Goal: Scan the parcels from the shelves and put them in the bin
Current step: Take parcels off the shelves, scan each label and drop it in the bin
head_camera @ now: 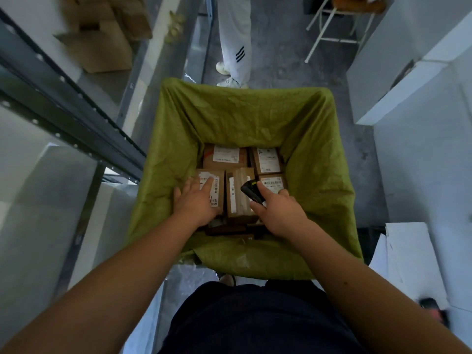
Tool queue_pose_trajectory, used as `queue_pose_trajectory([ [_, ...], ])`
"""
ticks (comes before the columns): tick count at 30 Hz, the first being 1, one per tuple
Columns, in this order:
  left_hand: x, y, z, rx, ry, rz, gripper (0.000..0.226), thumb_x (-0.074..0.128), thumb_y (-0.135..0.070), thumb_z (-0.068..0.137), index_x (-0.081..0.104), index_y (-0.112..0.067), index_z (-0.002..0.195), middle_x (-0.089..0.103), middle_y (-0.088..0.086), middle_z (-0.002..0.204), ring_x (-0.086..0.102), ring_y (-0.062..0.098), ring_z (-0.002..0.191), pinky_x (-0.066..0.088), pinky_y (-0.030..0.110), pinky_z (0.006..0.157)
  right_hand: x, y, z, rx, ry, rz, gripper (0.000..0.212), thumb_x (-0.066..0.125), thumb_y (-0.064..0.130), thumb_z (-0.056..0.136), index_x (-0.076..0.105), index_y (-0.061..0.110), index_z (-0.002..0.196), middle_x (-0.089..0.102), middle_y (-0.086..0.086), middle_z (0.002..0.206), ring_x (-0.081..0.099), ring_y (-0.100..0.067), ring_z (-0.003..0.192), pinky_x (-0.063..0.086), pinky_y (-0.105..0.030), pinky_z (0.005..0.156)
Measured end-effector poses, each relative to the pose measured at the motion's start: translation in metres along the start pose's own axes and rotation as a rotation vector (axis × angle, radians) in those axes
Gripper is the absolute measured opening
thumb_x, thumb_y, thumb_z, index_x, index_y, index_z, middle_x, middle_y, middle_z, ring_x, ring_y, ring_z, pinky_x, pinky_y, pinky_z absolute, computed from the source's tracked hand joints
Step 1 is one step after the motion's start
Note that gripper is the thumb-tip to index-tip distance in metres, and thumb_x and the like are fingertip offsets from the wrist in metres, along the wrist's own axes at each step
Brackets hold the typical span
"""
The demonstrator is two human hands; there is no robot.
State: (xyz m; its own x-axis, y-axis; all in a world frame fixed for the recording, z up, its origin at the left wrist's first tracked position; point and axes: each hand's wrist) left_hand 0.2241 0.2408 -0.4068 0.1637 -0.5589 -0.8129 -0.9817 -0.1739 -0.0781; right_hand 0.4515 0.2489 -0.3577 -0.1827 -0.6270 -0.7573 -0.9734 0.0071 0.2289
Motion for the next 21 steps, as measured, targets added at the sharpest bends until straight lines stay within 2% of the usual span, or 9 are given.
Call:
queue_pose_trajectory([
  [4, -0.003, -0.011, -0.029, -0.064, -0.08, -0.06, 0.1, 0.057, -0.07, 0.092, 0.001, -0.035, 0.167, 0.0, 0.004, 0.176, -0.005, 0.028, 0.161, 0.008, 0.059, 0.126, -0.009, -0.007, -0.002, -0.079, -0.045, -0.069, 0.073, 0.025, 0.07, 0.102, 0.006, 0.039, 0.164, 0.047, -0.021, 0.14, 0.052, -0.04, 0.122, 0.05, -0.051, 0.099],
  [8, 0.003, -0.029, -0.069, -0.174, -0.153, -0.099, 0.101, 0.058, -0.07, 0.091, -0.001, -0.038, 0.166, 0.001, 0.002, 0.176, -0.004, 0.028, 0.161, 0.006, 0.059, 0.127, -0.024, -0.023, -0.005, -0.208, -0.029, -0.138, 0.071, 0.026, 0.067, 0.103, 0.007, 0.037, 0.165, 0.046, -0.022, 0.141, 0.052, -0.042, 0.122, 0.05, -0.052, 0.1],
  [12, 0.014, -0.058, -0.109, -0.28, -0.275, -0.12, 0.096, 0.056, -0.071, 0.092, 0.004, -0.038, 0.166, 0.007, 0.003, 0.175, -0.001, 0.027, 0.161, 0.007, 0.057, 0.127, -0.032, -0.043, -0.01, -0.333, -0.014, -0.147, 0.072, 0.024, 0.068, 0.103, 0.008, 0.036, 0.165, 0.047, -0.024, 0.138, 0.052, -0.043, 0.12, 0.049, -0.053, 0.101],
  [16, 0.03, -0.081, -0.147, -0.426, -0.336, -0.18, 0.095, 0.055, -0.073, 0.091, 0.008, -0.038, 0.166, 0.008, 0.006, 0.175, -0.001, 0.029, 0.161, 0.009, 0.056, 0.128, -0.034, -0.048, -0.019, -0.473, 0.017, -0.172, 0.072, 0.025, 0.07, 0.102, 0.01, 0.037, 0.164, 0.049, -0.021, 0.13, 0.056, -0.041, 0.111, 0.053, -0.052, 0.094],
  [21, 0.045, -0.093, -0.208, -0.649, -0.405, -0.265, 0.092, 0.049, -0.075, 0.093, 0.007, -0.038, 0.166, 0.005, 0.006, 0.175, 0.0, 0.029, 0.161, 0.009, 0.056, 0.127, -0.028, -0.03, -0.036, -0.732, 0.038, -0.267, 0.075, 0.021, 0.072, 0.1, 0.011, 0.034, 0.164, 0.058, -0.022, 0.132, 0.054, -0.041, 0.119, 0.05, -0.053, 0.098],
])
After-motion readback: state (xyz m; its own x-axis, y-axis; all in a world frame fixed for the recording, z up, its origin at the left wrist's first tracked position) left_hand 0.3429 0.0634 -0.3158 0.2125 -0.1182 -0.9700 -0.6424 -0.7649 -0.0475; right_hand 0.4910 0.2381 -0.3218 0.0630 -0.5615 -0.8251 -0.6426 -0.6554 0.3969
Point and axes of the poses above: each hand's wrist, its own z-axis towards the middle knuckle, its own x-axis out of the palm, y = z × x
